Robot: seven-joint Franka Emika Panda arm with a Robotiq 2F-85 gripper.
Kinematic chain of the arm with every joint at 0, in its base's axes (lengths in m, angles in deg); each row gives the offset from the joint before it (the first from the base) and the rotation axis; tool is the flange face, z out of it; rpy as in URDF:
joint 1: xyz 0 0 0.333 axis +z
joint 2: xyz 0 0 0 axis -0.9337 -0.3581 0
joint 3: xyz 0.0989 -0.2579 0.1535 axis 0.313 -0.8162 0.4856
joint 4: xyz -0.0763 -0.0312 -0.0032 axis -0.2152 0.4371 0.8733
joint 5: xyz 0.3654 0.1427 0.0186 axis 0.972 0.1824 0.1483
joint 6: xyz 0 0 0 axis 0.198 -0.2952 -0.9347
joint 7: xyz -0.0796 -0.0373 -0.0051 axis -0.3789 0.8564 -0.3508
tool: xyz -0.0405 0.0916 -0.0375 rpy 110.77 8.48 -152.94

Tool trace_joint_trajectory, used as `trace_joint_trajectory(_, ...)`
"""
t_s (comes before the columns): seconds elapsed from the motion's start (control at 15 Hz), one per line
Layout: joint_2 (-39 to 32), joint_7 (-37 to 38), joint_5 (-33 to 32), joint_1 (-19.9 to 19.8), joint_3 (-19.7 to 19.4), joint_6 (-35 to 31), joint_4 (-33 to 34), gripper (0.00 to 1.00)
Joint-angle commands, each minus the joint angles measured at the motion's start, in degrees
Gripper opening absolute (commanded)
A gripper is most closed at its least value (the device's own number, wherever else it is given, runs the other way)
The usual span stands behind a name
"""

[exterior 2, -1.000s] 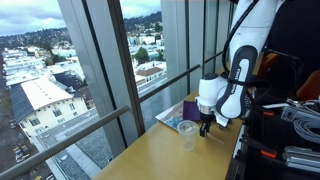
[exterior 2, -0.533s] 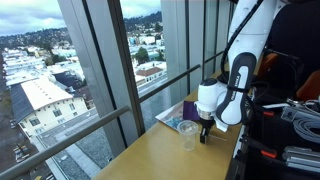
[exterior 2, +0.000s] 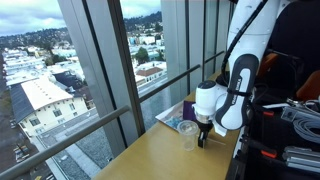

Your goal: Put the straw into the cup through the lid

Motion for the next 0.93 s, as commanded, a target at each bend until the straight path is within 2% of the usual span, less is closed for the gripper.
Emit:
trace_joint_trajectory(0.0, 3.33, 4.01, 2.53, 7.68, -4.56, 3.71, -2.42, 0.00)
trace_joint_trajectory(0.4, 9.70, 13.08, 0.11, 19.10, -12.66, 12.46, -7.29, 0.00)
trace_joint_trajectory(0.87, 18.50, 21.65, -6.63, 27.43, -19.50, 22.75, -10.54, 0.00)
